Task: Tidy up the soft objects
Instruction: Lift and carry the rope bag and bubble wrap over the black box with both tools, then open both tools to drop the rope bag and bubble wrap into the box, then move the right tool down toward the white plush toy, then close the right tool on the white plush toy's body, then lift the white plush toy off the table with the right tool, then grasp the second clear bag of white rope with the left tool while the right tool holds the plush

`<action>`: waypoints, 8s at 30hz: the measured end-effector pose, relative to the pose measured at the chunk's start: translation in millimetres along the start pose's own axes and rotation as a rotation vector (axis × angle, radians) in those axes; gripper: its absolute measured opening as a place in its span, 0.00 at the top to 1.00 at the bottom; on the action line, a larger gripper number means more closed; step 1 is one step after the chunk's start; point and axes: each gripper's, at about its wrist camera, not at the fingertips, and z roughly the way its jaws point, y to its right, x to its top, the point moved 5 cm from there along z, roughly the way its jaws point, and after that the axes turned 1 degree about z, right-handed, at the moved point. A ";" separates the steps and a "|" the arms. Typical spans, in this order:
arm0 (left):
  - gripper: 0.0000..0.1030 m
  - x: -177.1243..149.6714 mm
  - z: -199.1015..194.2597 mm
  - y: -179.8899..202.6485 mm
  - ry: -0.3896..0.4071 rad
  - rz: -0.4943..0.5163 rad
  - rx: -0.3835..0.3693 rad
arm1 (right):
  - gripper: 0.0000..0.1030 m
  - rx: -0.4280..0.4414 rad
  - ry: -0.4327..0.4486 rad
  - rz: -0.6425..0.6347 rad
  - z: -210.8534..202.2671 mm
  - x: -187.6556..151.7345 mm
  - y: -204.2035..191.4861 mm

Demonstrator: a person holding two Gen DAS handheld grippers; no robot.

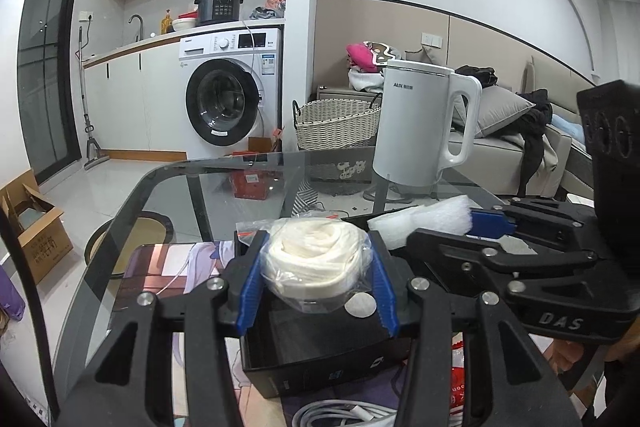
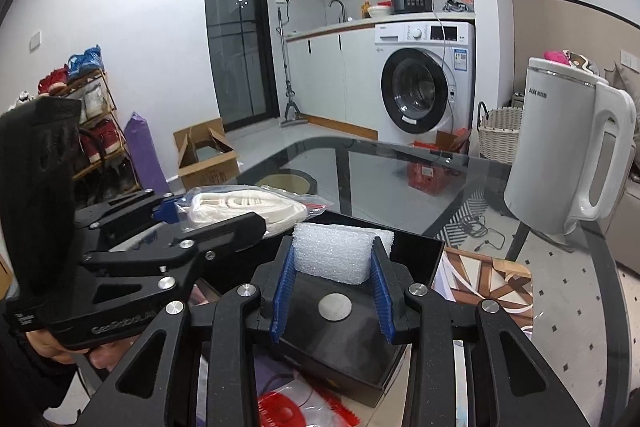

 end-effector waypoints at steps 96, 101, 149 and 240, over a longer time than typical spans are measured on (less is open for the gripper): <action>0.00 -69.0 -78.2 4.2 -0.146 -0.025 -0.013 | 0.00 -0.004 -0.327 -0.042 -75.5 -135.1 -13.7; 0.00 -70.2 -78.0 5.4 -0.146 -0.015 -0.014 | 0.00 -0.016 -0.337 -0.013 -66.5 -137.8 -15.1; 0.00 -75.3 -72.3 12.1 -0.186 0.021 -0.011 | 0.64 0.098 -0.302 -0.079 -65.4 -140.4 -36.0; 0.03 -131.0 -66.6 51.3 -0.448 0.055 -0.035 | 0.67 0.083 -0.096 -0.016 -117.8 -98.7 -11.1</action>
